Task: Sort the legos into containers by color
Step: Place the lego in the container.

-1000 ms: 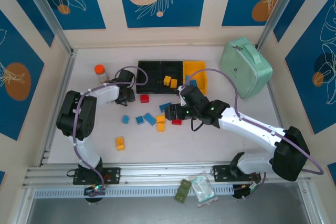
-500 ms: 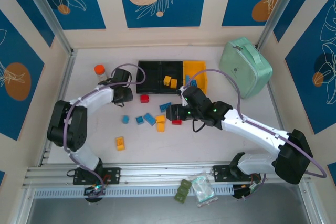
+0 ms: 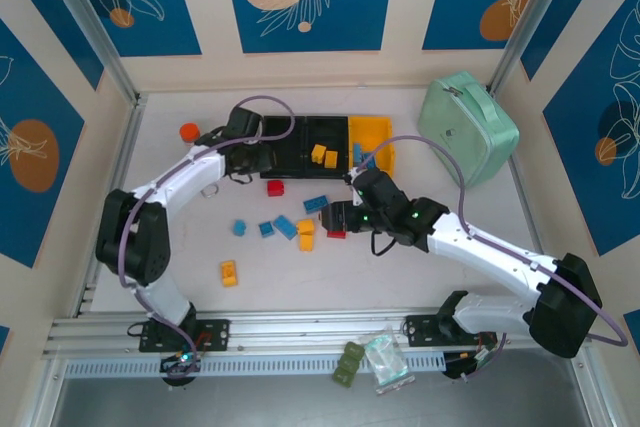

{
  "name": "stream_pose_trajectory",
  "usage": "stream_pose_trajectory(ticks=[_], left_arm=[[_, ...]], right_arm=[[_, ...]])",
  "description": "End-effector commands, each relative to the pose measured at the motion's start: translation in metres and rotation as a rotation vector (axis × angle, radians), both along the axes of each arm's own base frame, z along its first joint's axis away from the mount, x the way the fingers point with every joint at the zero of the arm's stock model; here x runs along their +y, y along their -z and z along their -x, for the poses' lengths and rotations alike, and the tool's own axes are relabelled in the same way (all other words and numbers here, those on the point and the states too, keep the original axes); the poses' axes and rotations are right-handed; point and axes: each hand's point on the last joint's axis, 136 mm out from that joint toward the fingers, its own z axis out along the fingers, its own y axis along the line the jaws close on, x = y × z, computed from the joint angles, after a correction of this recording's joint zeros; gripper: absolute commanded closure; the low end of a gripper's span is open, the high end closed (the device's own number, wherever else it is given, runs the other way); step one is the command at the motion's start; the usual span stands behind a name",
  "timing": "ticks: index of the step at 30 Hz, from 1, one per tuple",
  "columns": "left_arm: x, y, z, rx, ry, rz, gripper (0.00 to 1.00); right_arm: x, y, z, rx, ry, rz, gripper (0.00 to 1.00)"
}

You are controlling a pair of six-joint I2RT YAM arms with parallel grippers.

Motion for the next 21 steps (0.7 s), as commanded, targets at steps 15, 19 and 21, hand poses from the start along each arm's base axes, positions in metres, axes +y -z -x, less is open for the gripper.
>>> stream_pose_trajectory(ticks=[15,19,21], left_arm=[[-0.042,0.027,-0.052,0.059,0.033,-0.052,0.57],[-0.042,0.031,-0.056,0.068,0.033,-0.076,0.53],[-0.043,0.032,-0.057,0.069,0.033,-0.078,0.49]], right_arm=[[-0.016,0.004,0.0,0.009,0.053,0.001,0.31],[-0.017,0.003,-0.002,0.008,0.054,-0.001,0.31],[-0.017,0.003,-0.003,0.01,0.053,-0.003,0.31]])
